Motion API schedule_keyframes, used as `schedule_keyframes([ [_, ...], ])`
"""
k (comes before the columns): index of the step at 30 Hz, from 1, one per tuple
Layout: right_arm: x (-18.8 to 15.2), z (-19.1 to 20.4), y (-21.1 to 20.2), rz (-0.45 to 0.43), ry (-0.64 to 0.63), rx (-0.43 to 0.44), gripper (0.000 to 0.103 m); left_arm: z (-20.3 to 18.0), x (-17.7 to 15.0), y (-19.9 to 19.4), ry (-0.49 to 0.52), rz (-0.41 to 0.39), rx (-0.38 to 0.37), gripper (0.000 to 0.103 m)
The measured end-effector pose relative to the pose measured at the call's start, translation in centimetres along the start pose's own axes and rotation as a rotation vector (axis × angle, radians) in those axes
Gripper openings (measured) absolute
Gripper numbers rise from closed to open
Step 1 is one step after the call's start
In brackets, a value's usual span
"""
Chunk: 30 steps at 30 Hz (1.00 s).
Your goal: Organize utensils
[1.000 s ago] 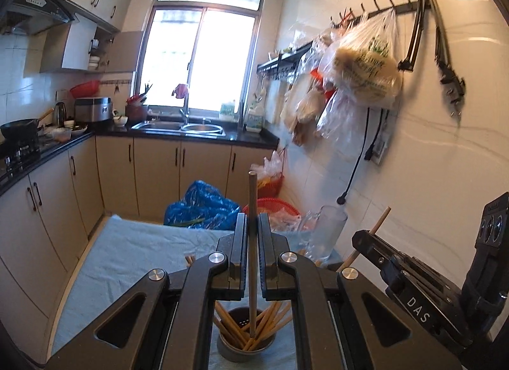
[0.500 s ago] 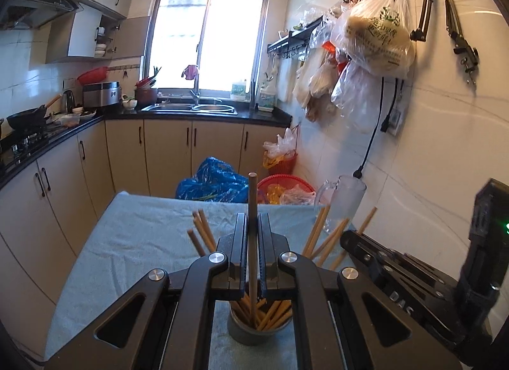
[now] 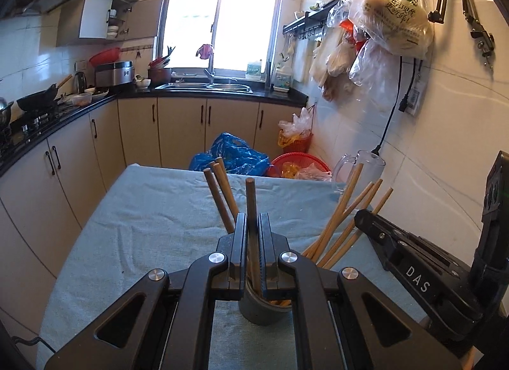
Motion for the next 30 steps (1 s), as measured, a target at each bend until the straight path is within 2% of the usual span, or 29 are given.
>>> schedule_keyframes([
  [30, 0.0, -1.5, 0.5, 0.017, 0.044, 0.007, 0.008, 0.4, -0.6, -0.7, 0.004, 0.002, 0.019, 0.006],
])
Point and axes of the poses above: each gripper's, at about its wrist camera, not at the fingertips, and y roughly the way its jaws point, z to its left, x to its top, the point moved 7 cm from there along y, roughly the way its jaws point, and after that the axes turned 13 degrees about x, right-handed, at the moved point
